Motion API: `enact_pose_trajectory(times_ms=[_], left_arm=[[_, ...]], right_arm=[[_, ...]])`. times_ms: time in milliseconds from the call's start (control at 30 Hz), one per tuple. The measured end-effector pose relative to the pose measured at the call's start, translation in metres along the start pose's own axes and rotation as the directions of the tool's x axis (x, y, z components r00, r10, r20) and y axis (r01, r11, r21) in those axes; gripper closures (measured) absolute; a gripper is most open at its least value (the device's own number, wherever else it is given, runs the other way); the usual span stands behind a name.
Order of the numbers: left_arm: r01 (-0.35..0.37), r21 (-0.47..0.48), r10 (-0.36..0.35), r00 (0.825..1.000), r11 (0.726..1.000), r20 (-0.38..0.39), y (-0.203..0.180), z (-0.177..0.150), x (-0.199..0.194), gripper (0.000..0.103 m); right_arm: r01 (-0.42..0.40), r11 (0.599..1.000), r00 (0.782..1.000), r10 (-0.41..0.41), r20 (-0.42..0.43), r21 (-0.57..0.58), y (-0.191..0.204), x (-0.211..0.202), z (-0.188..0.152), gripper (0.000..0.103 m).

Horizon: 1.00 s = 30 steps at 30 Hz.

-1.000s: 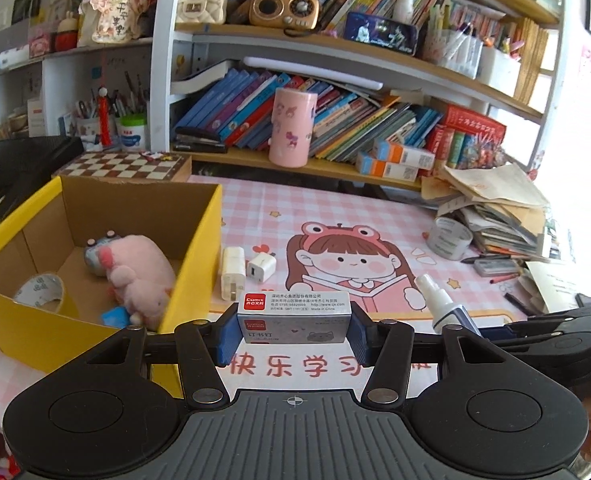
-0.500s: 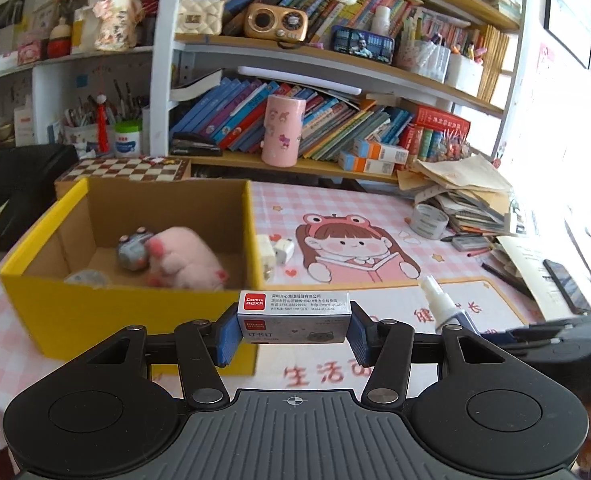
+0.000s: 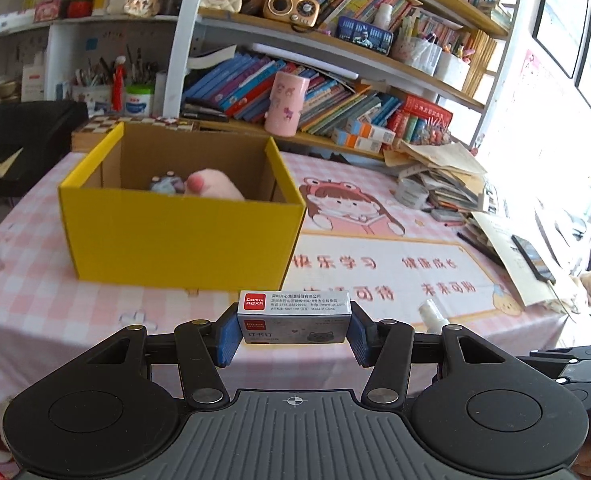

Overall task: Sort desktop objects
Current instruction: 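Carry the white box with the left tool while the right tool carries the bottle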

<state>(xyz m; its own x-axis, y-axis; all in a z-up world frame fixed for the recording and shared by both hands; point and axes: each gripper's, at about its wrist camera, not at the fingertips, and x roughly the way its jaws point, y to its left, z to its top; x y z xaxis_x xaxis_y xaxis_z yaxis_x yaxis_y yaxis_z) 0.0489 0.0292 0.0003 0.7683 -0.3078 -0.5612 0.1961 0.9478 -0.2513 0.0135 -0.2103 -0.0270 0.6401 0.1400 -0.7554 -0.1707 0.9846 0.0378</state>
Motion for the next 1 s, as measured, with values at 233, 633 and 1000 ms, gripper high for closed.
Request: enact_pose_trajectory(times_ms=[233, 633, 1000], left_arm=[[-0.013, -0.016, 0.013, 1.0, 1.0, 0.008, 0.013, -0.009, -0.018, 0.051], [-0.03, -0.013, 0.03, 0.999, 0.999, 0.012, 0.024, -0.011, -0.028, 0.051], [-0.057, -0.004, 0.057, 0.998, 0.998, 0.022, 0.033, -0.012, -0.037, 0.051]], right_arm=[[-0.009, 1.0, 1.0, 0.009, -0.012, -0.01, 0.02, -0.009, -0.01, 0.073], [-0.064, 0.993, 0.998, 0.063, -0.012, -0.095, 0.051, -0.011, -0.008, 0.073], [-0.096, 0.989, 0.995, 0.094, -0.026, -0.11, 0.065, -0.004, -0.005, 0.073]])
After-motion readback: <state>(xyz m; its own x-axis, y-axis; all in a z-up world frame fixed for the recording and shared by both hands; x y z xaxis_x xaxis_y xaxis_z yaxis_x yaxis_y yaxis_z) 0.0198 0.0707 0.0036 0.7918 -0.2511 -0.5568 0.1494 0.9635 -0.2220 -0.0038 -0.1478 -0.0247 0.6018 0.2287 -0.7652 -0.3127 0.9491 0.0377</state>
